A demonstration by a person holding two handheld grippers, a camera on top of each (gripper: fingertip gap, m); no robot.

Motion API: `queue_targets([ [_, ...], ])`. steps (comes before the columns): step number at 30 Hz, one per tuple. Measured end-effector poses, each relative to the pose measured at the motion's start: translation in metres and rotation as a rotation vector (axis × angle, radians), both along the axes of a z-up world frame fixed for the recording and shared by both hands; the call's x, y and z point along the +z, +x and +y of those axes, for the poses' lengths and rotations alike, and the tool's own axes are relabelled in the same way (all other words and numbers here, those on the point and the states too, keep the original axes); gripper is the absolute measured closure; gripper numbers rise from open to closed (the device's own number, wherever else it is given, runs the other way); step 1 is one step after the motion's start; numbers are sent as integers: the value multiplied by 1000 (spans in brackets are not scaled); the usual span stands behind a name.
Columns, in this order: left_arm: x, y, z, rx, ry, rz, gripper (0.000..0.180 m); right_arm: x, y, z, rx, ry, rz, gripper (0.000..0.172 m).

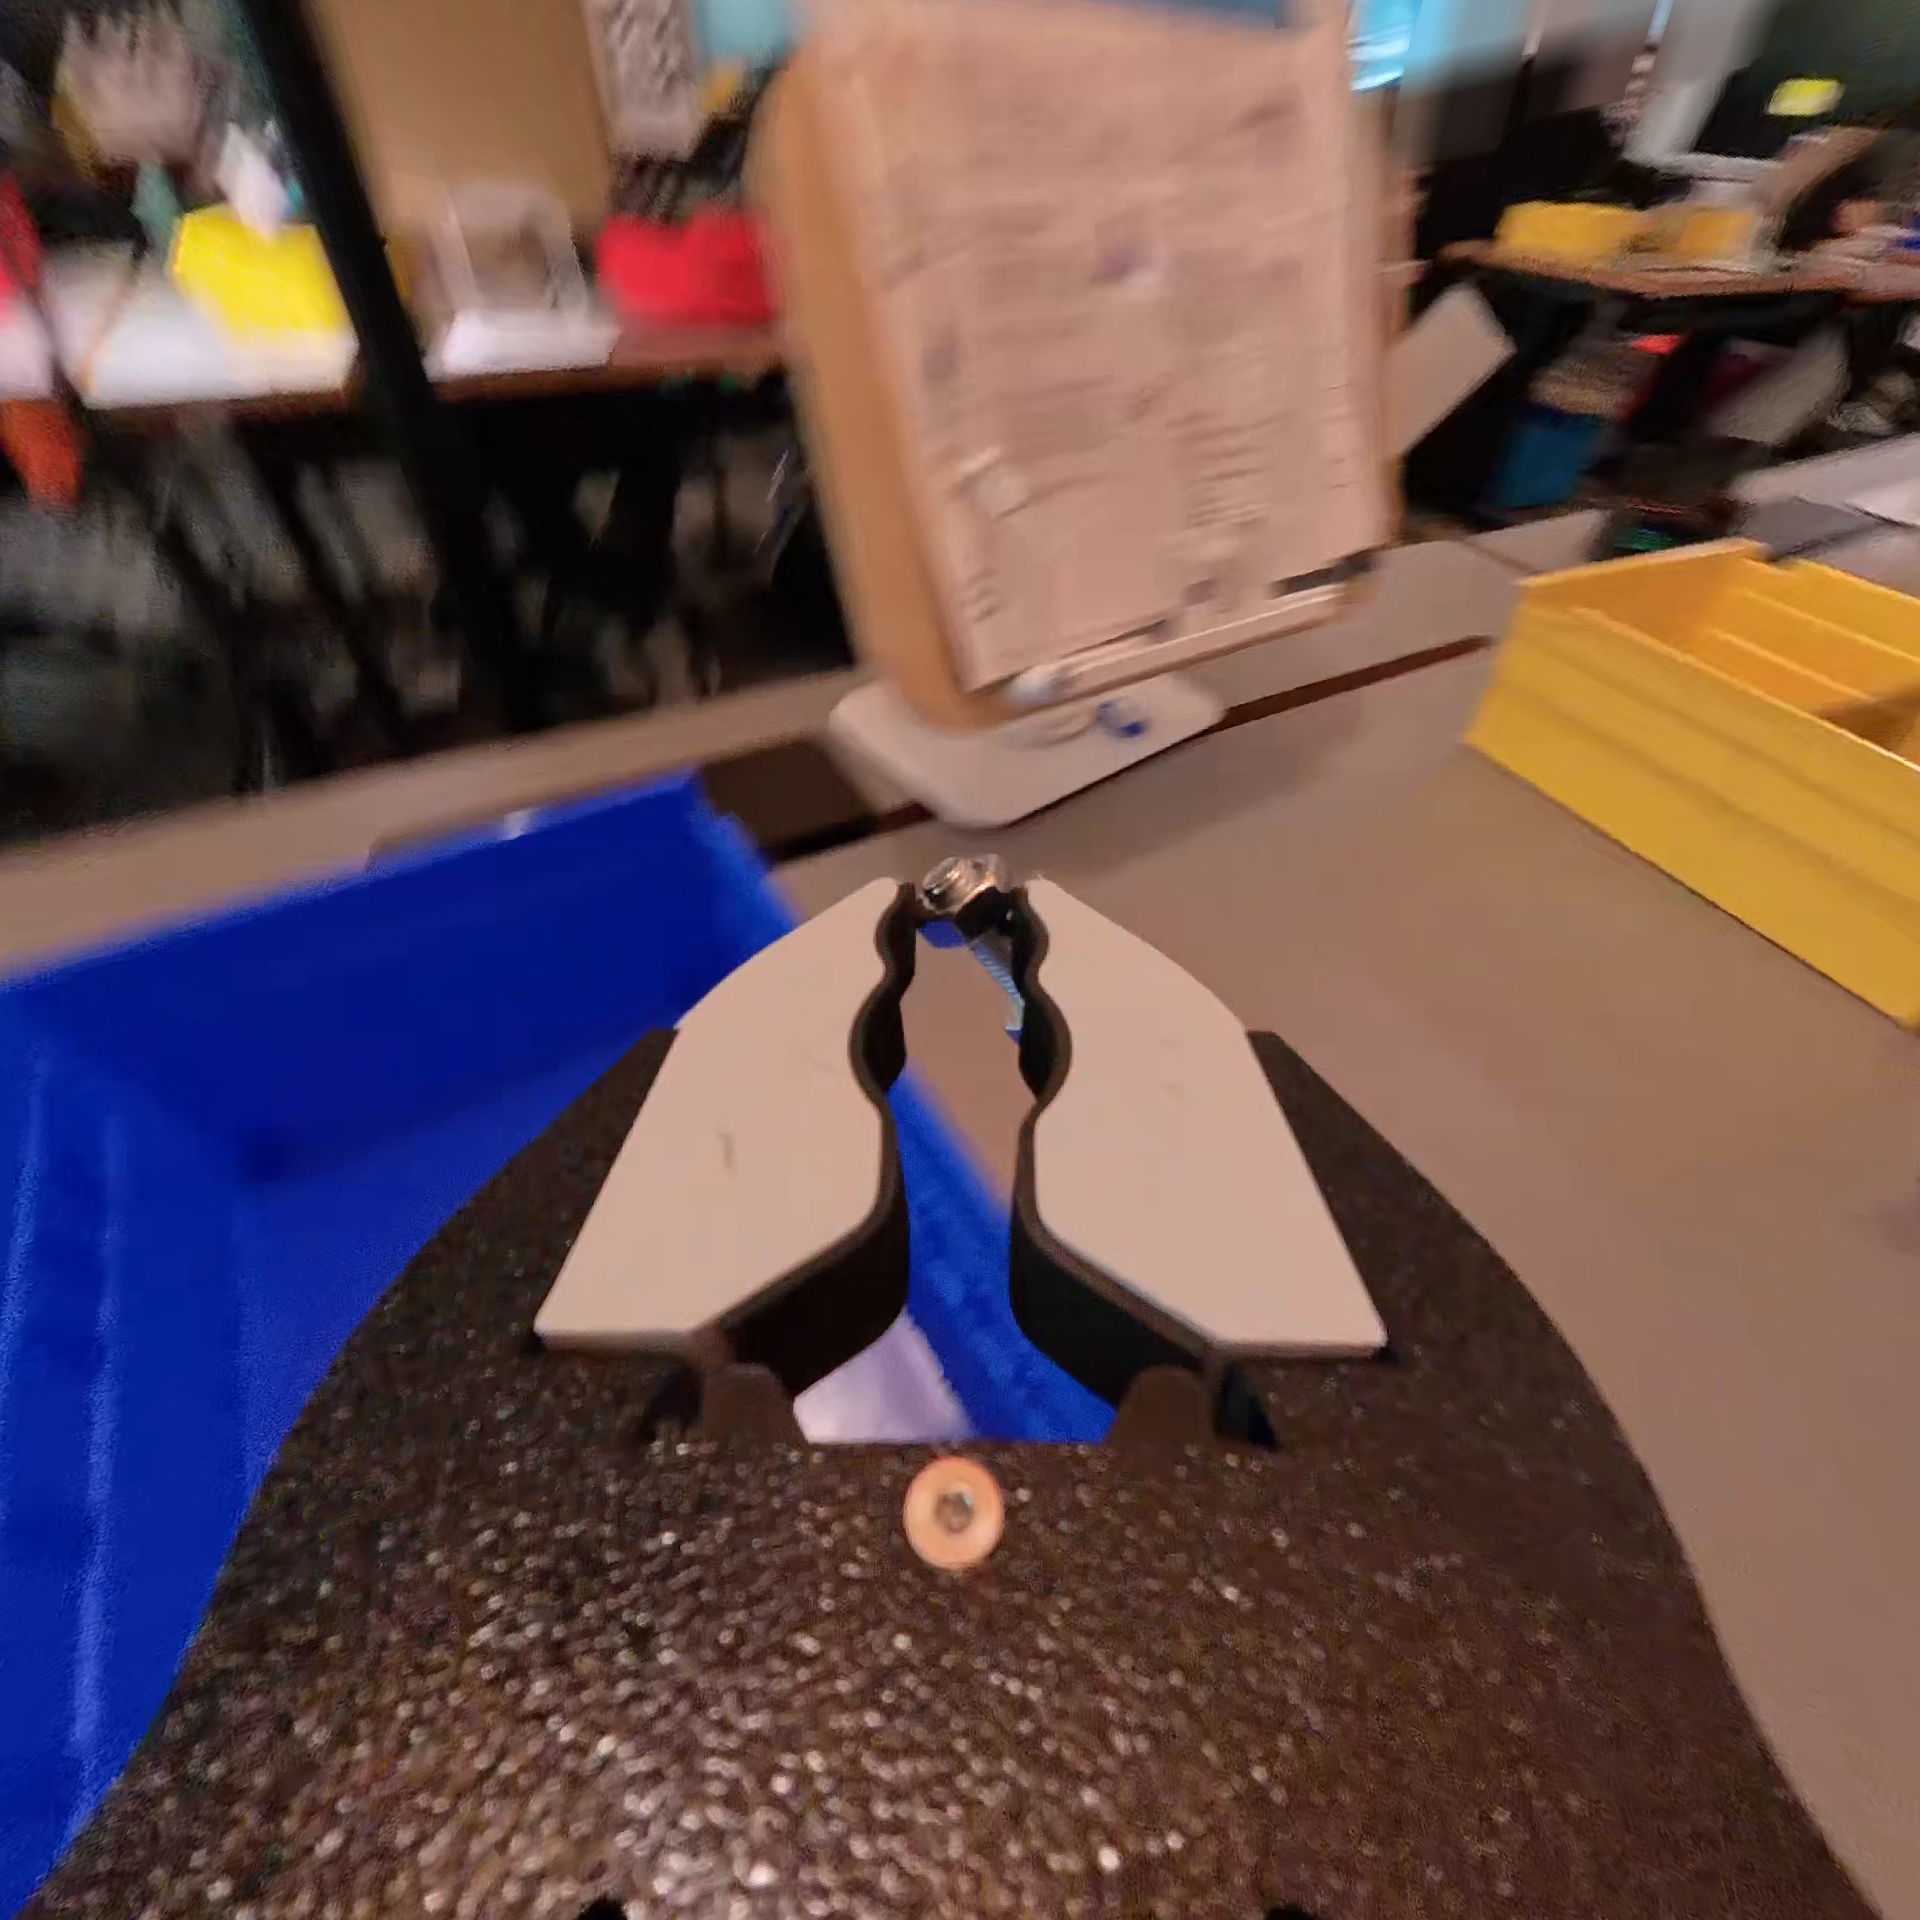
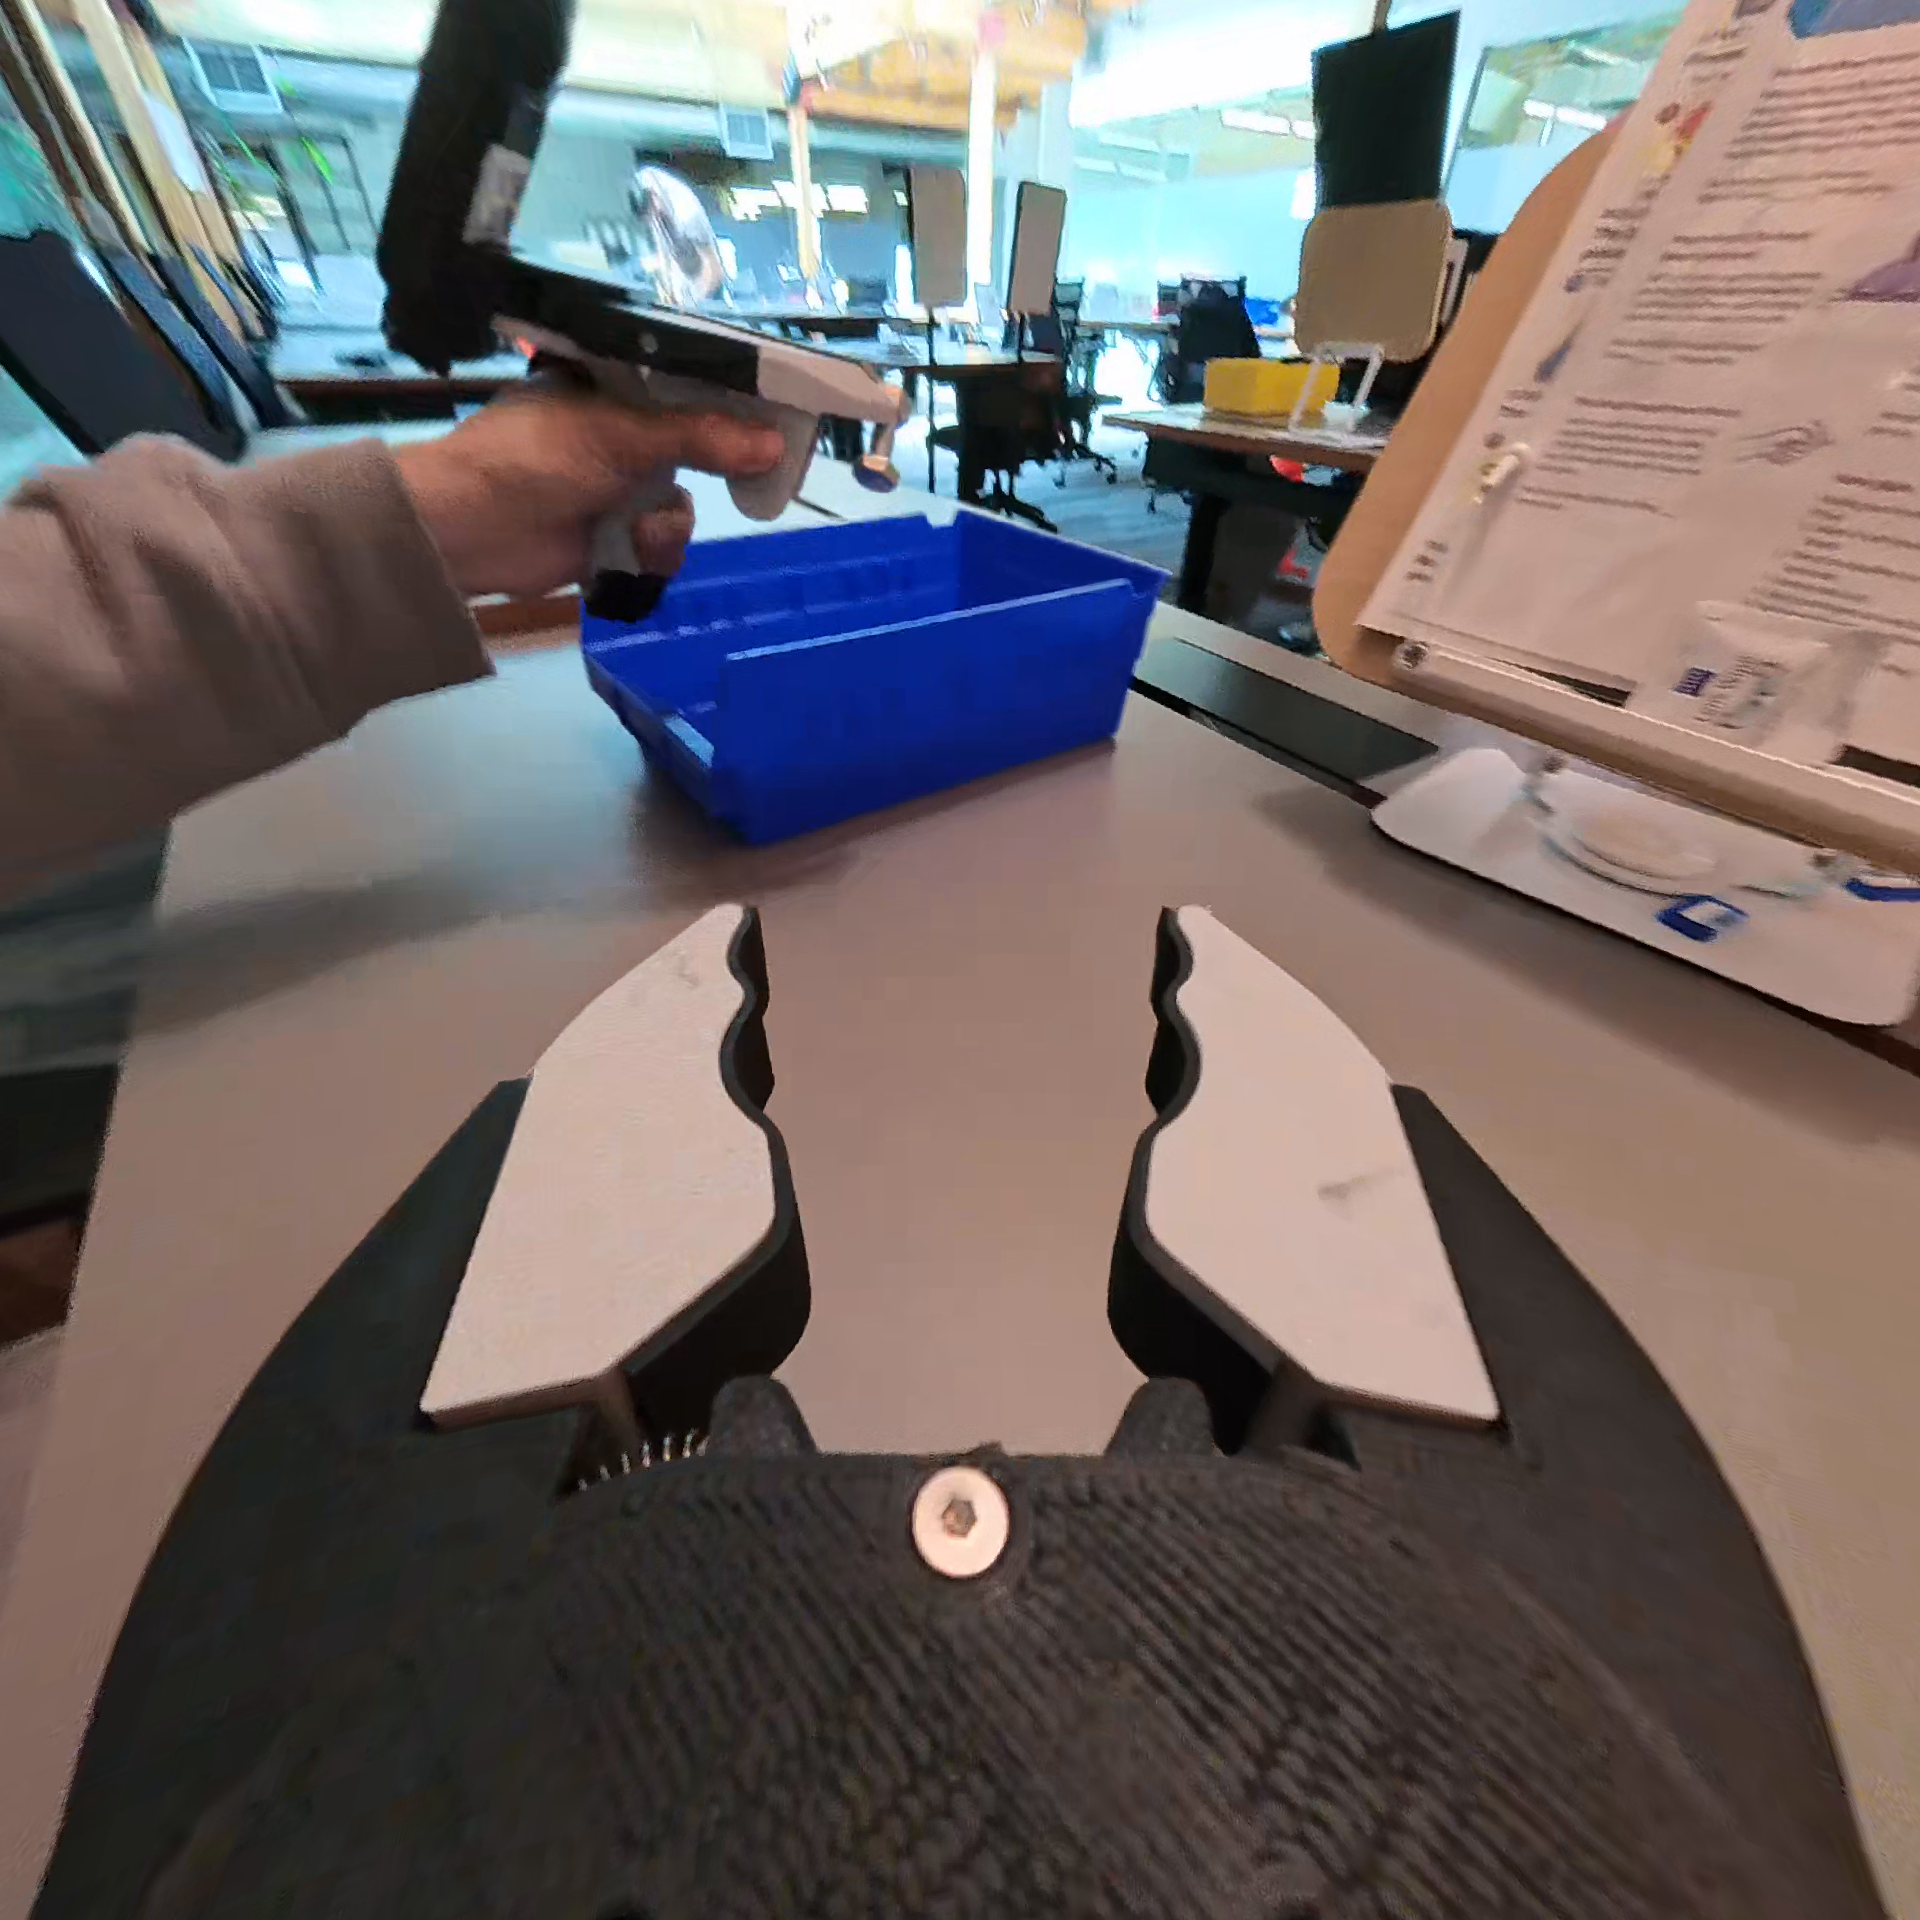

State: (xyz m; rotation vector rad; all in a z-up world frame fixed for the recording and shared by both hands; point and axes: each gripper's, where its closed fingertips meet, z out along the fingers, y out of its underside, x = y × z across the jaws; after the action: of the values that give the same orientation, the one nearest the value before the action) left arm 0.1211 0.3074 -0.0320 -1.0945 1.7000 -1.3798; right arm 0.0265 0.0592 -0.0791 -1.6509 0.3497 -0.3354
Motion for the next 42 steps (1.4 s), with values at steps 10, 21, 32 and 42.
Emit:
queue_targets([
  [10,-7,-101,-219,-597,6,-301,164,3,-26,31,131,278,27,124],
  [21,-31,-104,-242,-633,39,-282,164,-3,-23,19,171,261,-54,153],
  [32,-32,-102,-248,-604,-219,-52,146,3,-11,8,18,219,-207,154],
  [42,-52,-105,-250,-623,-307,86,166,-9,-9,13,-68,18,-395,153],
])
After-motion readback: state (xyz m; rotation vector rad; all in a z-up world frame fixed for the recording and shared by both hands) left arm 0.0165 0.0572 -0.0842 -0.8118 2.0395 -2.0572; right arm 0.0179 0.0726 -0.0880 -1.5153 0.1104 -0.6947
